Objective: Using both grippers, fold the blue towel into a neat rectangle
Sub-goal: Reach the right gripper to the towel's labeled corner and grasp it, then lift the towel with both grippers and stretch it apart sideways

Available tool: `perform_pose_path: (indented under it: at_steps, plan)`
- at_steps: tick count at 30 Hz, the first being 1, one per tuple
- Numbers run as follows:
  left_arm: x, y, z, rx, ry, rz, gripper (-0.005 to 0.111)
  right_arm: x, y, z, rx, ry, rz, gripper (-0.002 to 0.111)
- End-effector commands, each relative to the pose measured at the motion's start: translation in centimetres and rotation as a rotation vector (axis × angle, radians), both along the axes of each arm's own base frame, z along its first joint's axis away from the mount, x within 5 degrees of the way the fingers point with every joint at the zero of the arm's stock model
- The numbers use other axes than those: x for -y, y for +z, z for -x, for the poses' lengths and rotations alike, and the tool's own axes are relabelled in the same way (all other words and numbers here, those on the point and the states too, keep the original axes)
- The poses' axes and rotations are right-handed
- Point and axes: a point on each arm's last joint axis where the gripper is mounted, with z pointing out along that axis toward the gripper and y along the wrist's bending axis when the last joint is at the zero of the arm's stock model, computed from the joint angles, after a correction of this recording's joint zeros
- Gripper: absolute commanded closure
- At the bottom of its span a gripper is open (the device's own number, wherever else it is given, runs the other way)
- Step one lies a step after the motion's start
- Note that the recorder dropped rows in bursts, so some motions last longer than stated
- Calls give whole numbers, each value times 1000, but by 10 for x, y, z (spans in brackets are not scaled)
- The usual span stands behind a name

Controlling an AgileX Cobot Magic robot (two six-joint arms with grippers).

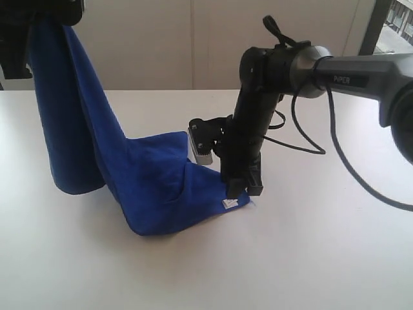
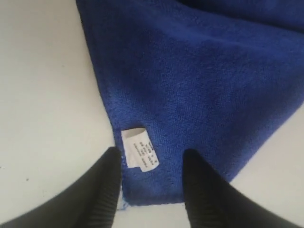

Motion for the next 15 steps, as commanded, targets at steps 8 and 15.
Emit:
perform_pose_path:
  at_steps: [8, 15]
  plan:
    - [-2, 5, 2, 11, 6, 20, 107, 1, -27, -4, -29, 47, 20, 65]
    - [-2, 5, 3, 11, 6, 21, 107, 2, -28, -7, -7, 48, 29, 68]
